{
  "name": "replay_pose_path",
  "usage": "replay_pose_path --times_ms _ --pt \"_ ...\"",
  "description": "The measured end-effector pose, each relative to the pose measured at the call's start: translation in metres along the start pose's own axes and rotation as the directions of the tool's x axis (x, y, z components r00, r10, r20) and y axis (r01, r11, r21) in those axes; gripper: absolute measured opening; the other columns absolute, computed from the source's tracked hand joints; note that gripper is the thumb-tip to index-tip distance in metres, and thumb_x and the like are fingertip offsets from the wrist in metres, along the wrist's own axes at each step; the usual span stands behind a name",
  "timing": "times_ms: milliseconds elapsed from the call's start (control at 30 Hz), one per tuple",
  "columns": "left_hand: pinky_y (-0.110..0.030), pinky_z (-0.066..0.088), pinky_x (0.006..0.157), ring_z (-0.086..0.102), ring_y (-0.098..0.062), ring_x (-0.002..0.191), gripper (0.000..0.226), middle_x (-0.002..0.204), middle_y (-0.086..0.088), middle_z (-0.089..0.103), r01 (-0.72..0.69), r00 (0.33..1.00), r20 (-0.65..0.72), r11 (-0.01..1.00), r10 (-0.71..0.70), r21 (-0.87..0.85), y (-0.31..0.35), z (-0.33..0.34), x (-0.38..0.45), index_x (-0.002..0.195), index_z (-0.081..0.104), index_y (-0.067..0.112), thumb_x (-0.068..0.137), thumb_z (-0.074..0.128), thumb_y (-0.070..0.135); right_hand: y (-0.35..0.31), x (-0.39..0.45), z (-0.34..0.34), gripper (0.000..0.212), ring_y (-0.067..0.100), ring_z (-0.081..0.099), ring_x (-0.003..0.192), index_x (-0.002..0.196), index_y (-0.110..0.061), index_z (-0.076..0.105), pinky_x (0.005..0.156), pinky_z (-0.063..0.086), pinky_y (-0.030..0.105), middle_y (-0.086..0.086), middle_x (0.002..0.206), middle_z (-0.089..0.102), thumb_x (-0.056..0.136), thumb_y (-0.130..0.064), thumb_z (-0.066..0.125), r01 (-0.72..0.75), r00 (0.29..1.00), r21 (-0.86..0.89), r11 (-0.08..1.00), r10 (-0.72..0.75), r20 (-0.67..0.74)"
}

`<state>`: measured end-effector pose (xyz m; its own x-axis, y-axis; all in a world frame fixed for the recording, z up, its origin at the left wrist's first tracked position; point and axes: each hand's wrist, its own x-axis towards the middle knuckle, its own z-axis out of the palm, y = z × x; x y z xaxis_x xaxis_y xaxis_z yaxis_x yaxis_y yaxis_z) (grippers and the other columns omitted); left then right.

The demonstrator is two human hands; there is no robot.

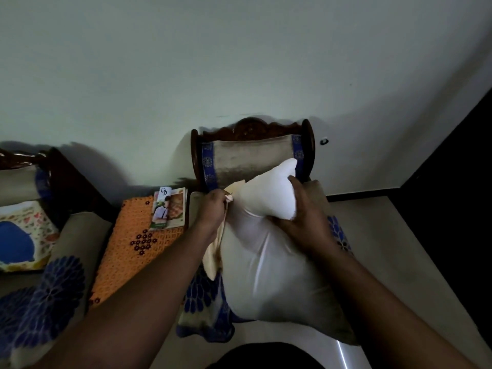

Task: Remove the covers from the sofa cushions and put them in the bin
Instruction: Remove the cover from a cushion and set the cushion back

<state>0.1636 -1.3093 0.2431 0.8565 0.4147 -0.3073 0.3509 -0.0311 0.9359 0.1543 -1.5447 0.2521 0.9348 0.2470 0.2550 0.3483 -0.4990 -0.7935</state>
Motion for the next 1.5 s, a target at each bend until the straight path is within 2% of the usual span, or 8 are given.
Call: replay_pose_path --times_ms 133,367,533,700,1000,1100,1267,1500 --pt "-0.035 0.056 0.078 0.072 -0.020 0.084 0.024 0.087 -0.004 0.076 0.154 0.988 0.068 0.949 -0.141 -0.273 0.007 -0.024 0.013 0.091 0.071 0.014 0.084 0.067 0.037 0.002 -0.001 -0.006 0.092 0.014 0.050 0.133 0.157 -0.037 0.024 0.107 0.044 0.036 -0.009 0.152 0.047 0.082 -0.052 0.077 -0.021 0.996 -0.110 0.994 0.030 0.084" --pt "-0.040 0.054 0.085 0.065 -0.024 0.094 0.015 0.098 0.000 0.068 -0.196 0.970 -0.036 0.867 0.239 0.458 0.005 -0.053 0.029 0.102 0.067 0.023 0.091 0.067 0.033 -0.006 -0.005 -0.013 0.089 0.028 0.059 0.118 0.155 -0.043 0.022 0.091 0.048 0.040 0.003 0.141 0.056 0.084 -0.054 0.073 0.074 0.991 -0.374 0.925 -0.027 0.129" --pt "-0.034 0.044 0.074 0.063 -0.028 0.091 0.031 0.098 -0.005 0.067 -0.318 0.929 0.146 0.533 0.339 0.784 0.005 -0.044 0.031 0.099 0.068 0.023 0.095 0.051 0.049 -0.014 -0.012 -0.010 0.086 0.029 0.063 0.106 0.153 -0.045 0.016 0.081 0.055 0.045 0.005 0.130 0.061 0.083 -0.056 0.066 0.263 0.959 -0.388 0.883 -0.196 0.205" --pt "-0.031 0.046 0.077 0.063 -0.022 0.098 0.022 0.102 -0.002 0.069 -0.221 0.973 0.123 0.933 0.193 0.285 0.011 -0.021 0.012 0.108 0.067 0.016 0.102 0.052 0.032 -0.030 -0.015 0.006 0.081 0.031 0.067 0.092 0.152 -0.039 0.022 0.068 0.056 0.044 0.006 0.118 0.066 0.082 -0.049 0.063 0.330 0.943 -0.368 0.869 -0.285 0.173" --pt "-0.026 0.050 0.087 0.068 -0.019 0.103 0.021 0.104 0.000 0.075 -0.305 0.942 0.177 0.947 0.284 0.103 0.030 -0.022 -0.002 0.106 0.075 0.020 0.100 0.055 0.014 -0.042 0.001 0.040 0.084 0.030 0.067 0.081 0.158 -0.038 0.011 0.058 0.040 0.036 0.002 0.115 0.062 0.090 -0.038 0.060 0.380 0.908 -0.489 0.785 -0.216 0.358" --pt "-0.031 0.051 0.089 0.067 -0.022 0.104 0.028 0.113 -0.005 0.073 -0.519 0.834 0.139 0.676 0.534 0.524 0.036 -0.031 -0.008 0.118 0.072 0.018 0.103 0.050 0.026 -0.043 0.009 0.047 0.082 0.028 0.066 0.083 0.160 -0.035 0.011 0.061 0.049 0.038 0.002 0.118 0.062 0.092 -0.039 0.057 0.415 0.883 -0.493 0.764 -0.207 0.422" --pt "-0.032 0.041 0.072 0.069 -0.026 0.095 0.034 0.105 -0.007 0.073 -0.342 0.750 0.221 0.079 0.623 0.937 0.046 -0.035 -0.020 0.117 0.069 0.017 0.104 0.042 0.032 -0.042 0.011 0.062 0.081 0.028 0.066 0.092 0.160 -0.037 0.009 0.073 0.054 0.042 0.004 0.126 0.060 0.094 -0.036 0.056 0.434 0.843 -0.509 0.744 -0.136 0.520" --pt "-0.029 0.041 0.068 0.067 -0.027 0.087 0.035 0.096 -0.008 0.075 -0.629 0.719 0.277 0.428 0.638 0.649 0.028 -0.013 -0.046 0.110 0.071 0.018 0.103 0.044 0.040 -0.044 0.028 0.066 0.056 0.028 0.063 0.107 0.147 -0.025 0.044 0.085 0.050 0.039 0.006 0.130 0.060 0.094 -0.039 0.055 0.315 0.881 -0.565 0.763 -0.013 0.473"
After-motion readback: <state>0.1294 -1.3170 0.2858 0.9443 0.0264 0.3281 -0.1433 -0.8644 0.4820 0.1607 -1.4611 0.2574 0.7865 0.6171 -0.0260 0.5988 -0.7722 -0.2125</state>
